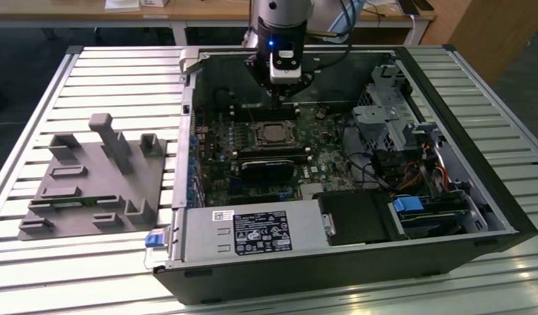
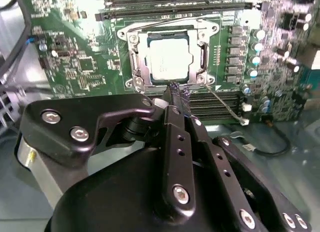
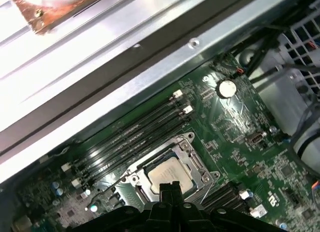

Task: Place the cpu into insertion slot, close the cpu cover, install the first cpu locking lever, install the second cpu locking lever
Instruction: 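Install the first cpu locking lever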

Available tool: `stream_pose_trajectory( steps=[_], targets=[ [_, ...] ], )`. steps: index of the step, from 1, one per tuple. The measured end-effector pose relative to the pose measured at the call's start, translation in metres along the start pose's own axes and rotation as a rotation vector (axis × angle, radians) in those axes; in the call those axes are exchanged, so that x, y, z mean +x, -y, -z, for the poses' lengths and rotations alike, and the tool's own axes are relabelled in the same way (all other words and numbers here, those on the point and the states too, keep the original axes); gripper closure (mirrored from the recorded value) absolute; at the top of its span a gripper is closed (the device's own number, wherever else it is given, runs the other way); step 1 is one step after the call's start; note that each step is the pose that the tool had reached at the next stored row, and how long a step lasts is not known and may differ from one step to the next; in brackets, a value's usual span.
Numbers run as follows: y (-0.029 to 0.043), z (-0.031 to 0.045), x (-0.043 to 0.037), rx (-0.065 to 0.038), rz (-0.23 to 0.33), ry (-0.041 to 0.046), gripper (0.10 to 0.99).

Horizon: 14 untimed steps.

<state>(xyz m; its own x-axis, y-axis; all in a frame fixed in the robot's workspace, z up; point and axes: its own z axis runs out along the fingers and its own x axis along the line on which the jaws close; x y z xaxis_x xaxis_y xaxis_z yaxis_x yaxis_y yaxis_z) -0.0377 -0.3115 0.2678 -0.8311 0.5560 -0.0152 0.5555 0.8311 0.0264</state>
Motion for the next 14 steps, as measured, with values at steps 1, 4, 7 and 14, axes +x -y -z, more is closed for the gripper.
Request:
stream_pose_trajectory(
  steps=[1,4,7,14],
  targets=[
    [0.0000,-0.0001,0.0000,0.000,0.020,-0.0005,0.980],
    [0.0000,-0.0003,0.0000,-0.001,0.073,-0.0019,0.980],
    [0.0000,-0.0005,0.0000,-0.002,0.128,-0.0034,0.980],
    [0.0001,-0.0012,0.0001,-0.004,0.254,-0.0067,0.980]
  ],
)
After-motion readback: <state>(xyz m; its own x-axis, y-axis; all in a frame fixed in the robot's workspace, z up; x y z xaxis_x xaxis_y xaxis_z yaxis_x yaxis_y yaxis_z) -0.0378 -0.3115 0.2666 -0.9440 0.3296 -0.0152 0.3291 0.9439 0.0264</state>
